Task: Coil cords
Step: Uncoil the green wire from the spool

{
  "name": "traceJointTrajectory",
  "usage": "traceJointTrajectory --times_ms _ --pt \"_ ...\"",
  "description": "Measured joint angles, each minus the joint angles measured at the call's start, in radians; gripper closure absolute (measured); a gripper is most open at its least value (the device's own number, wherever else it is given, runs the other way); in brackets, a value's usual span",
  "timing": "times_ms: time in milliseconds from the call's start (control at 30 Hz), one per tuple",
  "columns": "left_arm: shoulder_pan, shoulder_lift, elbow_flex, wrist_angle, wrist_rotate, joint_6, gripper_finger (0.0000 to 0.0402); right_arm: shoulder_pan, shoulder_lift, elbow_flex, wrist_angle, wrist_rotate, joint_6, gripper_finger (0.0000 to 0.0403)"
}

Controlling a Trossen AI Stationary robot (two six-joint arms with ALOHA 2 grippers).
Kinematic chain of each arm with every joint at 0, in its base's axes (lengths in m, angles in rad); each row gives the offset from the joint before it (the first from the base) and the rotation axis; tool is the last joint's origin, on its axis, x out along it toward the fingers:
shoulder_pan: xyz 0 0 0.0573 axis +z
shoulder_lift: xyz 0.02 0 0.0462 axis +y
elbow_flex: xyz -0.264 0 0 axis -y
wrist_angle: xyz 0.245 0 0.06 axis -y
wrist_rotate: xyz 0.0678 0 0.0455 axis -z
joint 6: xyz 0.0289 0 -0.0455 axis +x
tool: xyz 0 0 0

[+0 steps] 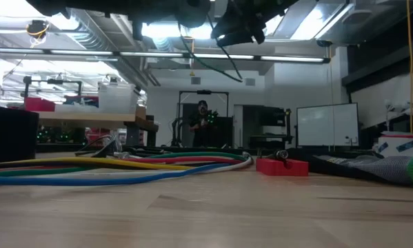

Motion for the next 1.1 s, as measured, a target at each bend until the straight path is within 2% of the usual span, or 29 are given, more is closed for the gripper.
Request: traceJointTrajectory --times_ms 167,467,633,833,1100 --pt "0.001 0.0 0.0 -0.024 -0.002 0.008 0.0401 0.0 0.0 0.0 -0.001 -0.011 0.0 0.0178" --pt "0.062 -0.001 0.001 -0.028 -0.016 0.03 0.0401 0.001 0.001 0.0 -0.002 -0.164 0.0 0.0178" --pt "0.082 -0.006 0.001 -0.1 -0.015 0.018 0.0401 0.001 0.001 0.0 -0.002 -0.229 -0.017 0.0178" --pt "0.081 -0.006 0.001 -0.197 -0.013 -0.037 0.0401 0.0 0.001 -0.001 -0.002 -0.172 -0.034 0.0178" --pt "0.052 -0.006 0.001 -0.199 -0.001 -0.072 0.0401 0.0 0.001 -0.001 -0.002 -0.084 -0.08 0.0178"
